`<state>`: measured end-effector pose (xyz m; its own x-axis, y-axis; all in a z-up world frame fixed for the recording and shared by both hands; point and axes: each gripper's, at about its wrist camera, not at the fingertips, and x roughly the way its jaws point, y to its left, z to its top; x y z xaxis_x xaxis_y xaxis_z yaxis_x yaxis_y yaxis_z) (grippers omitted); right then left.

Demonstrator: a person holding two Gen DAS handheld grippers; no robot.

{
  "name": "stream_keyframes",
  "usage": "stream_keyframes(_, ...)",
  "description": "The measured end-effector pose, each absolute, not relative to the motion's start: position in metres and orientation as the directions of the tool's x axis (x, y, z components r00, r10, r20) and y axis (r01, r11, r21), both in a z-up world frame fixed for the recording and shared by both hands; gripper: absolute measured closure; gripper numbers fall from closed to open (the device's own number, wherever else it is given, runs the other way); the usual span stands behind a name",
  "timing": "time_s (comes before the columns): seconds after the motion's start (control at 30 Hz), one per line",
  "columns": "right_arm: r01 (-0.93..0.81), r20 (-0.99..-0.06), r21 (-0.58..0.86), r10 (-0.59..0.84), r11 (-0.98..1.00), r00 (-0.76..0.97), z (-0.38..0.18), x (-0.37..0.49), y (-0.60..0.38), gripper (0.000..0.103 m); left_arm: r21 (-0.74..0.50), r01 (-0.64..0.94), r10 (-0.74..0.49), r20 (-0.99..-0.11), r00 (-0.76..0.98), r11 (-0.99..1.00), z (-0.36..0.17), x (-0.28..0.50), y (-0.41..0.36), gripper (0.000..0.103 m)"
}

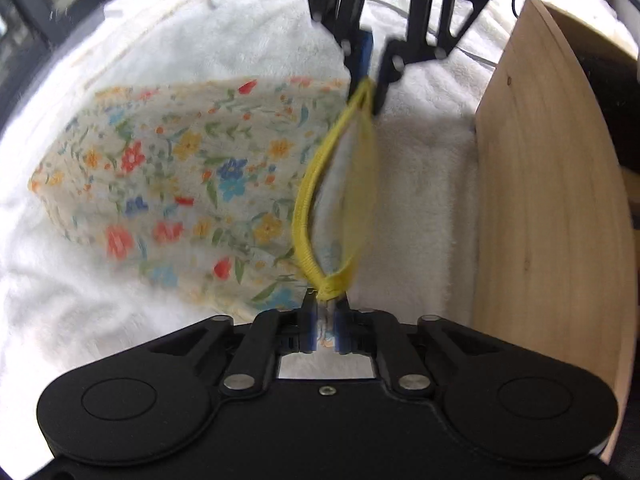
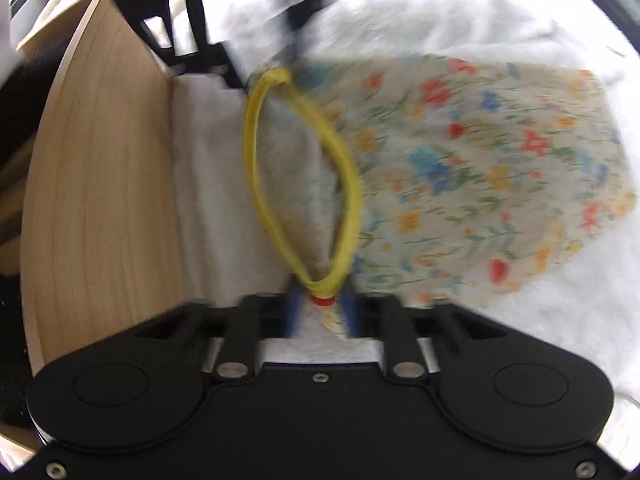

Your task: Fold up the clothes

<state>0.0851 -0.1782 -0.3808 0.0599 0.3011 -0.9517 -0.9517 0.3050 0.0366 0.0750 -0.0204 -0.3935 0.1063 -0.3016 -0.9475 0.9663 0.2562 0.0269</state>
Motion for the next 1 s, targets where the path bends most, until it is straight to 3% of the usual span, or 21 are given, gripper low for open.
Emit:
stream_keyframes(0.17, -0.898, -0.946, 0.013, 0.296, 0.439, 0.131, -0.372, 0.113, -0.193, 0.089, -0.08, 0.924, -0.361, -0.93, 0.066, 0.374, -0.376, 0.1, -0.012, 0.096)
stream_keyframes(0.27, -0.829, -0.944, -0.023, 0.262, 0.559, 0.203, -0.376, 0.129, -0.196, 0.069, -0.248, 0.796, -0.446, -0.895, 0.03, 0.552, -0.37, 0.133, -0.003, 0.096)
stream_keyframes(0.37, -0.793, -0.94, 0.007, 0.274, 0.609, 0.202, -0.375, 0.131, -0.2, 0.057, -0.345, 0.657, -0.469, -0.883, 0.015, 0.671, -0.377, 0.158, 0.006, 0.096)
stream_keyframes(0.47, -0.801, -0.931, 0.054, 0.32, 0.596, 0.176, -0.37, 0.127, -0.204, 0.026, -0.334, 0.622, -0.446, -0.895, 0.028, 0.708, -0.381, 0.166, 0.01, 0.096)
stream_keyframes(0.57, -0.793, -0.932, 0.079, 0.328, 0.605, 0.157, -0.378, 0.119, -0.201, 0.024, -0.346, 0.603, -0.45, -0.893, 0.025, 0.719, -0.381, 0.17, 0.011, 0.096)
stream_keyframes(0.67, -0.783, -0.93, 0.065, 0.321, 0.619, 0.177, -0.387, 0.107, -0.187, 0.03, -0.329, 0.647, -0.457, -0.889, 0.034, 0.688, -0.377, 0.165, 0.009, 0.096)
stream_keyframes(0.7, -0.77, -0.928, 0.069, 0.324, 0.634, 0.185, -0.391, 0.106, -0.184, 0.057, -0.327, 0.653, -0.459, -0.888, 0.036, 0.683, -0.377, 0.164, 0.01, 0.096)
stream_keyframes(0.77, -0.737, -0.928, 0.108, 0.334, 0.667, 0.166, -0.392, 0.106, -0.186, 0.087, -0.316, 0.658, -0.464, -0.884, 0.056, 0.683, -0.377, 0.162, 0.014, 0.096)
stream_keyframes(0.8, -0.735, -0.922, 0.11, 0.345, 0.669, 0.176, -0.389, 0.106, -0.187, 0.095, -0.314, 0.656, -0.466, -0.882, 0.066, 0.687, -0.376, 0.163, 0.018, 0.096)
stream_keyframes(1.0, -0.665, -0.87, 0.147, 0.416, 0.732, 0.266, -0.345, 0.132, -0.215, 0.095, -0.305, 0.64, -0.516, -0.84, 0.168, 0.705, -0.342, 0.176, 0.027, 0.096)
